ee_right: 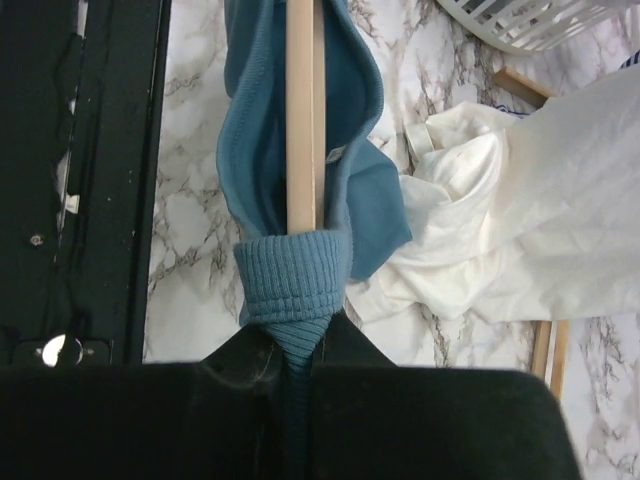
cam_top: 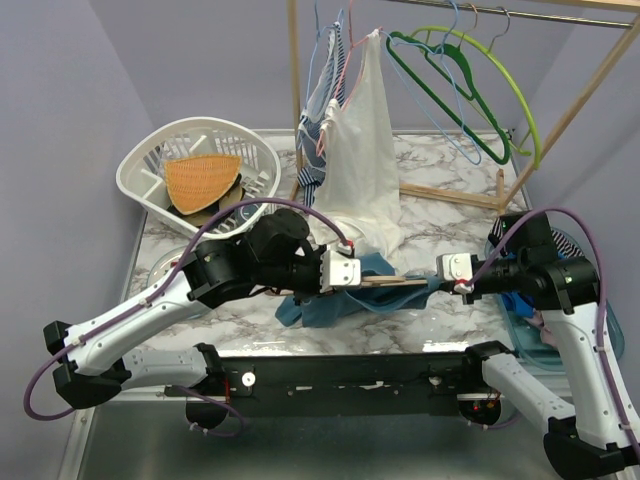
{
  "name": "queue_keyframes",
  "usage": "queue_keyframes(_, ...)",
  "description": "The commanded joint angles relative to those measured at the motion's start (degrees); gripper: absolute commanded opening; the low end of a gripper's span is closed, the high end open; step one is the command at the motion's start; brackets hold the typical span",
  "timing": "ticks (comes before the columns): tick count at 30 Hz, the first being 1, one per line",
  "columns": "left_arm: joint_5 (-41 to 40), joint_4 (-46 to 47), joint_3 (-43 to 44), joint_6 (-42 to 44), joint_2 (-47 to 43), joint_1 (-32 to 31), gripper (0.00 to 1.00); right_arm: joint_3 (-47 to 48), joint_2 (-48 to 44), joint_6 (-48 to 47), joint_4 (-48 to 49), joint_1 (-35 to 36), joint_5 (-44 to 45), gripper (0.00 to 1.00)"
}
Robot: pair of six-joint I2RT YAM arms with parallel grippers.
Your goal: Place the tank top on the hanger
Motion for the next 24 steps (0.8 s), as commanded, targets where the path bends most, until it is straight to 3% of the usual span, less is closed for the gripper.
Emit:
queue_keyframes(1,0.98,8.01,0.34,-1.21,-1.3,0.63,0.0,1.26,-0.82,2.54,-10.94,0.49,-4.11,0.01)
queue_keyframes(3,-0.86,9.95,-1.32,-1.92,-3.05,0.81,0.01,2.05,-0.29,7.46,-11.11,0.32,-3.5,0.01)
queue_keyframes(4,-4.61,12.22,-2.11,-2.96,-3.76,1.07,0.1,2.67,-0.2,8.95,-11.11,0.41,-3.06,0.01)
queue_keyframes(5,-6.39,12.94,-3.08,-3.15,-5.5,1.33,0.43,2.85,-0.46,11.23,-11.11,0.41,-2.53,0.0)
queue_keyframes(8,-13.33,14.71,-3.79,-2.8,-9.19,2.12,0.85,3.28,-2.65,17.37,-9.71,0.23,0.36,0.0)
queue_keyframes(12,-22.29,14.09,-3.96,-0.34,-14.21,3.01,0.99,6.09,-5.99,25.48,-4.8,-0.64,8.87,0.01)
queue_keyframes(18,-35.65,15.84,-10.72,1.16,-23.97,3.18,0.99,15.49,-8.9,35.85,-1.46,-3.09,16.97,0.0)
queue_keyframes(24,-36.29,17.52,-21.01,-3.76,-31.36,3.18,0.99,22.87,-6.53,44.55,4.16,-7.49,21.9,0.0)
